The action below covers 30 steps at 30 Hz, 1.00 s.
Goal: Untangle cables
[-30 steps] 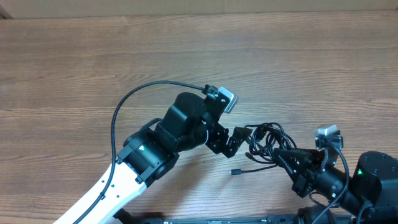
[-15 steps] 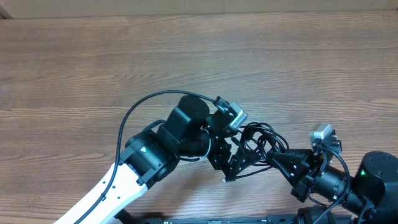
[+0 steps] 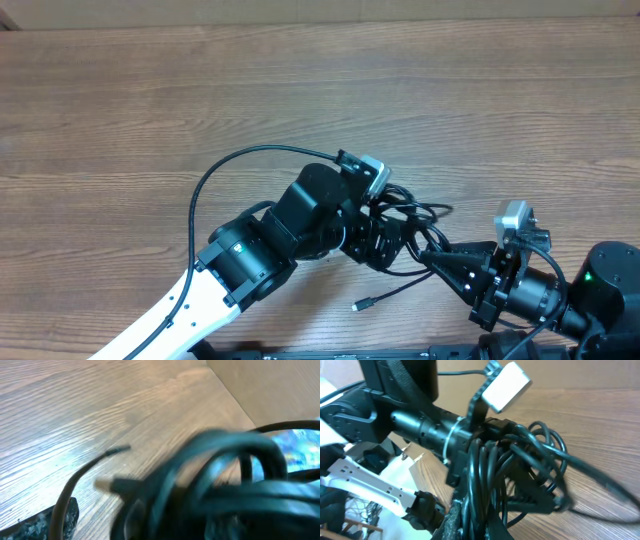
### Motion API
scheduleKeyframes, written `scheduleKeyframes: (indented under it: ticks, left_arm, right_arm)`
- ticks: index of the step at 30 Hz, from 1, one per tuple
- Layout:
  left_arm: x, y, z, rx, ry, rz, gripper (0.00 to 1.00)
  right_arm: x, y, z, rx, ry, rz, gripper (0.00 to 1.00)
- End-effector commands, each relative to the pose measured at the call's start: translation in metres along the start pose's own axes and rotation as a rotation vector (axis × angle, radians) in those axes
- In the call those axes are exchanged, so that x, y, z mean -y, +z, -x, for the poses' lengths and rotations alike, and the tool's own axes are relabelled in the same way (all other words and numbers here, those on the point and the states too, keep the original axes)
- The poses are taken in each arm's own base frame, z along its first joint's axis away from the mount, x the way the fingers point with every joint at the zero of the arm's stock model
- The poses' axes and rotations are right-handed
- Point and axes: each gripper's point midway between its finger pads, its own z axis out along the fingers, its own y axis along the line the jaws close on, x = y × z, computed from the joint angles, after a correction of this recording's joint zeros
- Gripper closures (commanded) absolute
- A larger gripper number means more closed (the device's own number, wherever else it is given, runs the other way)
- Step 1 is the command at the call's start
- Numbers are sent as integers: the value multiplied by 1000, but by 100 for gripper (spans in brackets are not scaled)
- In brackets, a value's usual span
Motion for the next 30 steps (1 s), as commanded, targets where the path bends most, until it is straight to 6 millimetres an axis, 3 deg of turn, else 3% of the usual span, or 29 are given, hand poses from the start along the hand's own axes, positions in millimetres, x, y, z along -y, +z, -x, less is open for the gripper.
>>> scheduleKeyframes:
  ticks: [1,8,12,16,19,23,25,30]
  left_arm:
    - [-33,-5,22,114,-86,190,0]
    - [-105,-31,30,172,-158,472,0]
    - [-127,-41,33,174,-195,509,0]
    - [-110,-32,31,126,-123,400,0]
    - [-78,-21,27,65,-17,215,1]
    - [-10,-20,12,-14,256,-183,29]
    - [9,-25,8,-22,309,-299,47]
    - [16,-27,8,-21,315,-342,48]
  right_arm:
    - [-25,-4,1,0,-34,121,96]
    - [-13,-3,-3,-8,-6,52,96]
    - [-10,-3,-3,-7,-4,34,96]
    - [2,-3,-5,-10,14,-35,96]
    - [21,-5,-8,-15,53,-143,96]
    - [38,-8,-7,5,125,-242,96]
    - [38,-8,-7,5,125,-243,96]
    - [45,-10,-11,-2,148,-288,96]
